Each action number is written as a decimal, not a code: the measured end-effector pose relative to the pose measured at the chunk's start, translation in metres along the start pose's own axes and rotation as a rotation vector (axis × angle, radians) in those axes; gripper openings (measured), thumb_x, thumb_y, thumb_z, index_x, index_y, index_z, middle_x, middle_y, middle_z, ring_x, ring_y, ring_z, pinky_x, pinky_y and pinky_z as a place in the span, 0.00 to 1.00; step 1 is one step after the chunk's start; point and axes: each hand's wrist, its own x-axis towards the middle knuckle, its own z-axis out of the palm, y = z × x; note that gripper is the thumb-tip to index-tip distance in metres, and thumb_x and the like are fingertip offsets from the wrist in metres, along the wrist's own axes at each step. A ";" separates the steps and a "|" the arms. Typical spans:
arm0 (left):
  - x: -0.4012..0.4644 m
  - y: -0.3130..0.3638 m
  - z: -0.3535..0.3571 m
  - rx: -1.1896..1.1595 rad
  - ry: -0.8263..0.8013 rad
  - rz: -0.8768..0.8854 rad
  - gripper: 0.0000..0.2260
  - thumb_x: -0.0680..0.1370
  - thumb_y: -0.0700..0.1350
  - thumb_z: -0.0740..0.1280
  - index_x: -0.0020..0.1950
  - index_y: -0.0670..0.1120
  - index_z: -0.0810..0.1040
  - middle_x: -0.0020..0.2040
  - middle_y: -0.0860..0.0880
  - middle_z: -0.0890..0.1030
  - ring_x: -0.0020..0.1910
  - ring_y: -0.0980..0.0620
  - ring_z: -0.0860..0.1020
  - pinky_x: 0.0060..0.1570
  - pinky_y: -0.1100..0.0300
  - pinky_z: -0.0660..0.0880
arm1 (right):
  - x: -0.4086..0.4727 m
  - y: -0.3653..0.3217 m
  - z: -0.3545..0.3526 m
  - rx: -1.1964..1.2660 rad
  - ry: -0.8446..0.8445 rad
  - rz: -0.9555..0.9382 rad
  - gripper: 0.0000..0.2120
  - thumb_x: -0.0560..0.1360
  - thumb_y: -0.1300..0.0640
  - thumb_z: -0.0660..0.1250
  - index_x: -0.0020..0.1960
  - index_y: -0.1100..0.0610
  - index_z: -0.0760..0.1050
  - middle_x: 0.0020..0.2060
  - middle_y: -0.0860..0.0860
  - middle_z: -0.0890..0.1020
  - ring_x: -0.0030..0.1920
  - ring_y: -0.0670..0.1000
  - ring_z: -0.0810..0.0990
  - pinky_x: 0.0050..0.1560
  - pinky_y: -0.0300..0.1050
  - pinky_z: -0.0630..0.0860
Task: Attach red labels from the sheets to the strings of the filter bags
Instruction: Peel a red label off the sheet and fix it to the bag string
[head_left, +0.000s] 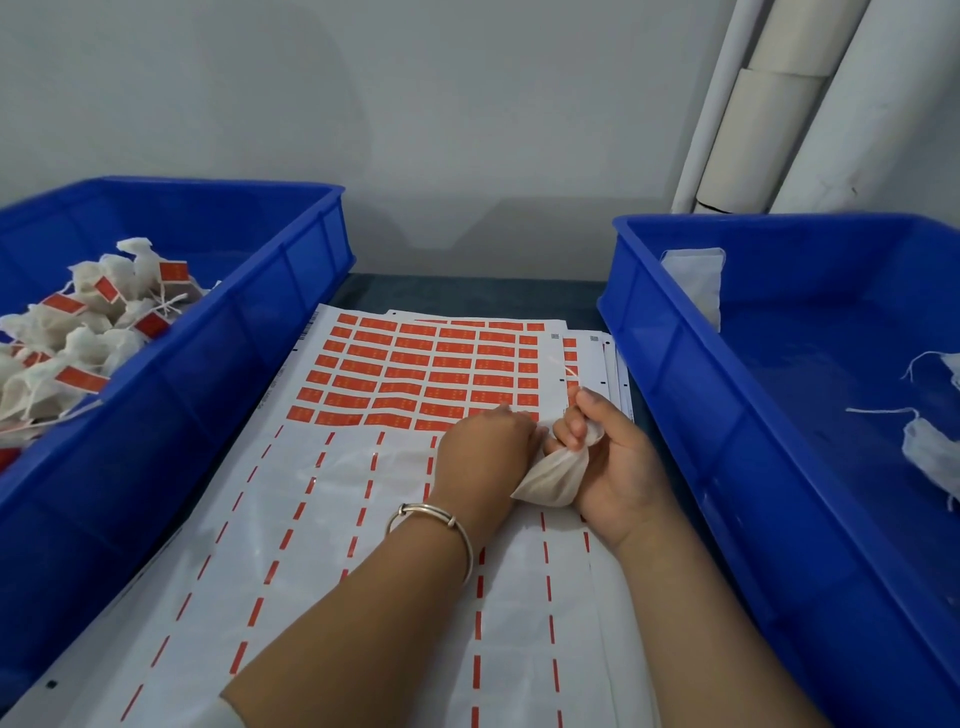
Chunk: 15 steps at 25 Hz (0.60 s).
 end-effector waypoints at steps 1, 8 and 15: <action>-0.001 0.000 0.000 -0.011 0.014 0.000 0.10 0.80 0.48 0.60 0.56 0.48 0.79 0.48 0.49 0.81 0.42 0.51 0.79 0.45 0.61 0.74 | 0.000 0.000 0.000 0.000 0.002 0.000 0.08 0.67 0.53 0.71 0.42 0.55 0.84 0.27 0.51 0.76 0.26 0.46 0.74 0.37 0.42 0.78; 0.000 -0.006 0.003 -0.334 0.130 -0.232 0.12 0.81 0.48 0.58 0.51 0.45 0.78 0.46 0.47 0.81 0.40 0.51 0.76 0.45 0.60 0.74 | -0.002 -0.001 0.004 -0.016 0.029 0.009 0.08 0.67 0.53 0.70 0.43 0.54 0.84 0.27 0.51 0.75 0.26 0.45 0.72 0.30 0.39 0.75; -0.005 -0.009 0.007 -0.418 0.140 -0.156 0.12 0.75 0.50 0.67 0.58 0.49 0.80 0.53 0.52 0.82 0.48 0.53 0.79 0.48 0.64 0.72 | -0.002 -0.002 0.004 0.022 0.013 0.018 0.08 0.67 0.54 0.70 0.43 0.56 0.83 0.27 0.51 0.75 0.25 0.46 0.73 0.30 0.40 0.75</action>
